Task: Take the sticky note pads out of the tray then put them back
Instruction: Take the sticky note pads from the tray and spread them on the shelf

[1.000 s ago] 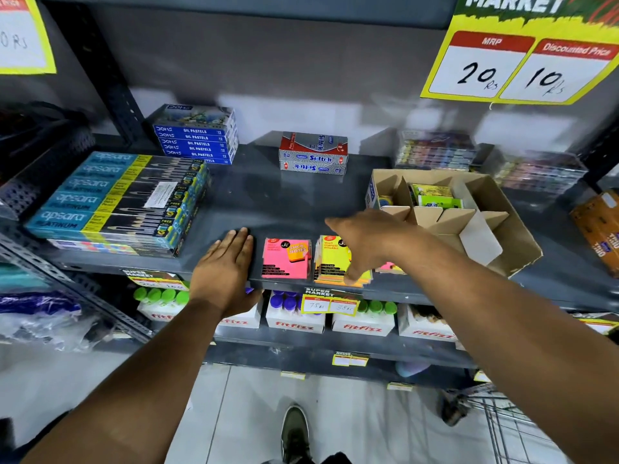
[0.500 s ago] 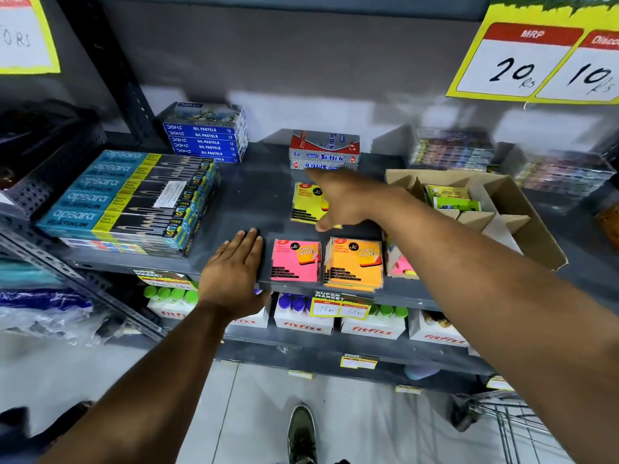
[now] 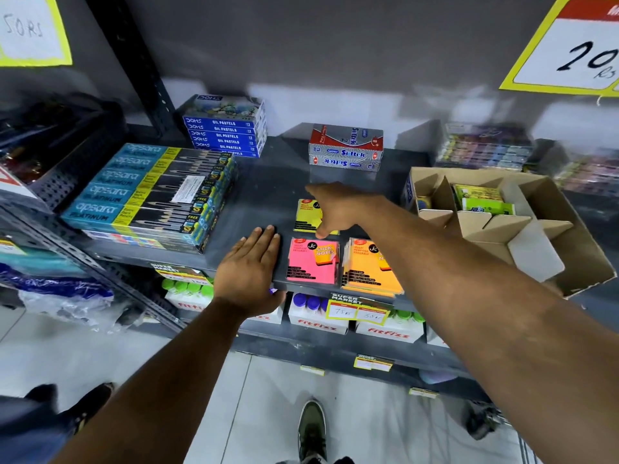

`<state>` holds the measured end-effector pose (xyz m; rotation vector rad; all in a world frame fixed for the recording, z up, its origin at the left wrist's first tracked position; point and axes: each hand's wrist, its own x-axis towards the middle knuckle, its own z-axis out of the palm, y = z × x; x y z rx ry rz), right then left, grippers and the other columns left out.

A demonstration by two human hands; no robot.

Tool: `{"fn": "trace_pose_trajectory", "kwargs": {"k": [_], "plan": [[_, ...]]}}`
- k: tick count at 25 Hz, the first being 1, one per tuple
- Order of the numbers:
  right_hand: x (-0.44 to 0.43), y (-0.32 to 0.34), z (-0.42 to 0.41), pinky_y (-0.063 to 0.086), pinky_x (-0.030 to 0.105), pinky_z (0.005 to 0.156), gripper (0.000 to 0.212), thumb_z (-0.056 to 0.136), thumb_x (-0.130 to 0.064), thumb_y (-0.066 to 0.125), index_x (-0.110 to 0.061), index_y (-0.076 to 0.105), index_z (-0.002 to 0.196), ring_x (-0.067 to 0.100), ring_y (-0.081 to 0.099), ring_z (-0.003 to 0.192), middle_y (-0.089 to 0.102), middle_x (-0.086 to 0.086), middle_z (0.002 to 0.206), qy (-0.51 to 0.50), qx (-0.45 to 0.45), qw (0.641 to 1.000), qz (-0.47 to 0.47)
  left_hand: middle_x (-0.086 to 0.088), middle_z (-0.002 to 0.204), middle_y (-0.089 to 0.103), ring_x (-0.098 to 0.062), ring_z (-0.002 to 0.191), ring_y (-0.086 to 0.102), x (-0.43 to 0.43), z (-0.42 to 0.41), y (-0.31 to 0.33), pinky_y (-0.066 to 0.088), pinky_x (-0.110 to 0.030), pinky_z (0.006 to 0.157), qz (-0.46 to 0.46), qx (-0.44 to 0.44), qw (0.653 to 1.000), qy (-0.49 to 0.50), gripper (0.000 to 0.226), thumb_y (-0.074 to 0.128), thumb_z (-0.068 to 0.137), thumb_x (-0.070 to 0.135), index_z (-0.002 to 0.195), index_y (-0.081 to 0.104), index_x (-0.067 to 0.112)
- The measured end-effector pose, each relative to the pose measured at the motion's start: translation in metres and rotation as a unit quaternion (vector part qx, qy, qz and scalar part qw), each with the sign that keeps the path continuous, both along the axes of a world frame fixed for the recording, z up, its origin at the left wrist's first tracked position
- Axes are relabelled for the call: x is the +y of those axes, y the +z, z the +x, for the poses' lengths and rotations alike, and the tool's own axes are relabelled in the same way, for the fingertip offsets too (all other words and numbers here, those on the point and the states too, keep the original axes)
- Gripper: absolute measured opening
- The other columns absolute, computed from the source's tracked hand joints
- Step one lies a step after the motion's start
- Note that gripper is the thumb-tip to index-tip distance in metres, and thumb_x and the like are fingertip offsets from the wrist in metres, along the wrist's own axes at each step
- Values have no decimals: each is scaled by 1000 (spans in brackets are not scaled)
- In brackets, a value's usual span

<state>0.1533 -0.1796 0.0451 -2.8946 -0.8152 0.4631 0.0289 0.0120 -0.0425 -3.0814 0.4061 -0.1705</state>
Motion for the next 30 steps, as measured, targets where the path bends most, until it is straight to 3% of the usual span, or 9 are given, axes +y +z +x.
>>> {"fn": "trace_pose_trajectory", "kwargs": {"k": [6, 11, 14, 15, 17, 22, 25, 28, 30], "plan": [[-1, 1, -6, 53, 43, 90, 85, 70, -29, 85, -7, 39, 138, 33, 60, 111, 58, 17, 133, 1, 1, 1000, -13, -14, 152, 34, -31, 139, 34, 0, 0, 0, 26, -45, 113, -1, 8, 1000, 3, 97, 62, 62, 51, 143, 33, 6], [-30, 58, -33, 45, 44, 102, 83, 81, -26, 76, -15, 30, 148, 32, 52, 125, 51, 16, 142, -13, -11, 995, 102, -14, 152, 35, -31, 139, 34, 0, 0, 1, 28, -44, 113, -13, 9, 1000, 5, 97, 62, 60, 48, 142, 34, 5], [-61, 75, -76, 44, 32, 98, 103, 73, -39, 82, -20, 20, 153, 25, 56, 118, 41, 6, 153, -12, 68, 997, -39, -16, 151, 36, -33, 138, 35, -1, 0, 2, 30, -45, 112, -10, 4, 1000, 3, 95, 59, 60, 48, 141, 35, 4], [-69, 74, -88, 47, 31, 92, 108, 70, -44, 82, -21, 18, 153, 24, 59, 111, 42, 5, 152, -12, 85, 992, -91, -16, 151, 36, -33, 139, 34, -2, 0, 2, 30, -46, 112, -8, 4, 1000, 2, 95, 58, 60, 49, 140, 35, 4], [-77, 63, -102, 49, 33, 91, 113, 64, -52, 83, -21, 19, 152, 27, 57, 116, 51, 7, 144, -5, 72, 988, -139, -16, 152, 34, -33, 140, 32, -2, -1, 3, 28, -45, 113, 3, 3, 1000, 4, 95, 57, 62, 51, 141, 33, 4], [-85, 42, -109, 49, 36, 89, 107, 63, -53, 83, -22, 26, 148, 28, 57, 115, 63, 5, 127, -1, -20, 995, -100, -16, 154, 30, -31, 141, 29, -4, -3, 5, 22, -43, 114, 26, -4, 1000, 6, 99, 58, 64, 56, 143, 29, 5], [-86, 41, -111, 51, 35, 82, 101, 68, -47, 81, -21, 25, 149, 26, 59, 107, 65, 3, 114, -5, -19, 996, -81, -15, 155, 27, -31, 143, 25, -3, -3, 6, 20, -42, 115, 30, -1, 1000, 8, 99, 57, 65, 57, 145, 27, 5], [-85, 60, -100, 49, 31, 77, 104, 73, -42, 79, -23, 16, 153, 24, 60, 95, 62, 5, 124, -35, 11, 997, -65, -15, 154, 30, -31, 142, 27, -4, -3, 7, 23, -43, 115, 24, 1, 1000, 9, 99, 58, 64, 54, 144, 28, 5], [-84, 72, -82, 51, 32, 75, 106, 72, -41, 80, -23, 15, 153, 23, 58, 87, 62, 7, 124, -48, -20, 996, -67, -15, 153, 32, -31, 141, 30, -4, -3, 7, 25, -43, 114, 15, 1, 1000, 9, 99, 60, 62, 53, 143, 30, 5]]}}
